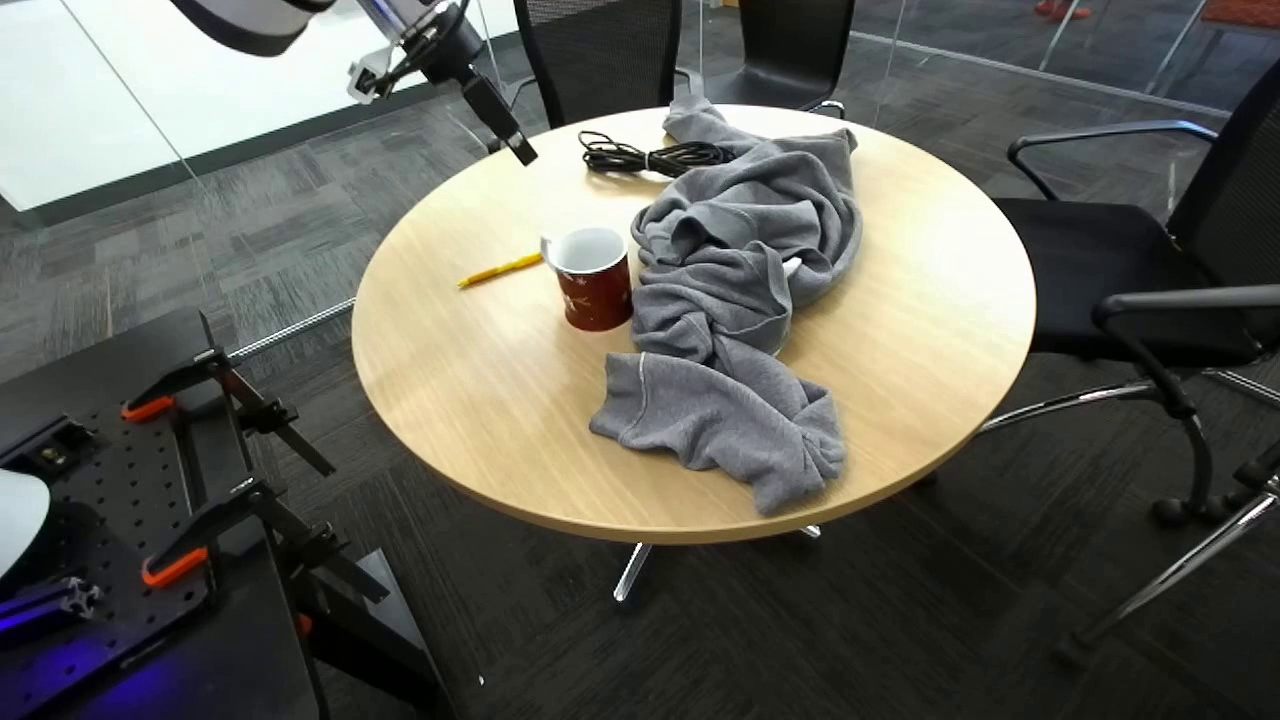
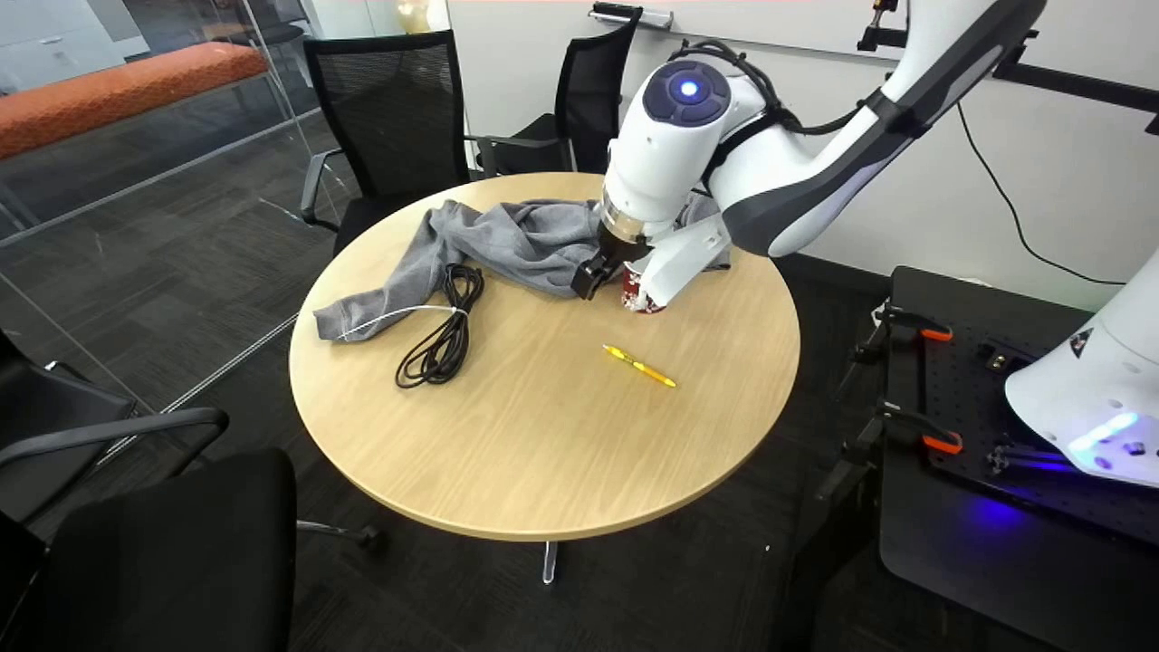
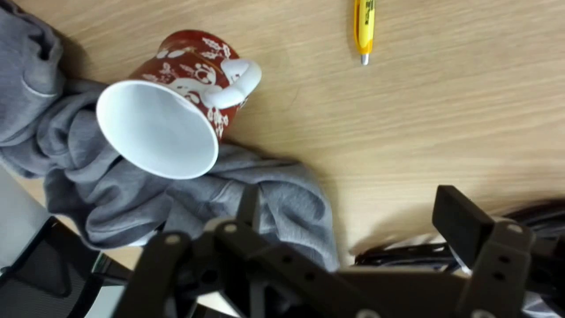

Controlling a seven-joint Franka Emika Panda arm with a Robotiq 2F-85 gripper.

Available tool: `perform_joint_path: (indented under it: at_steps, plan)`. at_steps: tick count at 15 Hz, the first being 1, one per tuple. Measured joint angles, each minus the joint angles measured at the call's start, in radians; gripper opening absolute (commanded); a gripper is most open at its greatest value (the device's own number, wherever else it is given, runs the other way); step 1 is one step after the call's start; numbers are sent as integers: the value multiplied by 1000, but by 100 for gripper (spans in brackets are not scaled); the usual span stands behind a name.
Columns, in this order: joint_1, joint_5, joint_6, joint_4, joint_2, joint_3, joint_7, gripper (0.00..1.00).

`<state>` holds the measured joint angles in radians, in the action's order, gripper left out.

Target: Remove the marker out of the cup and put it on the table

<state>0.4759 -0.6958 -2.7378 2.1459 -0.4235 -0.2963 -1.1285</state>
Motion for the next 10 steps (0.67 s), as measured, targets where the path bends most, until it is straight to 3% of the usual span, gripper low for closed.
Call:
perform_joint_path:
  at_steps: [7, 10]
  plan:
    - [73, -281, -4, 104, 179, -95, -282, 100]
    - [75, -309, -4, 131, 216, -97, -313, 100]
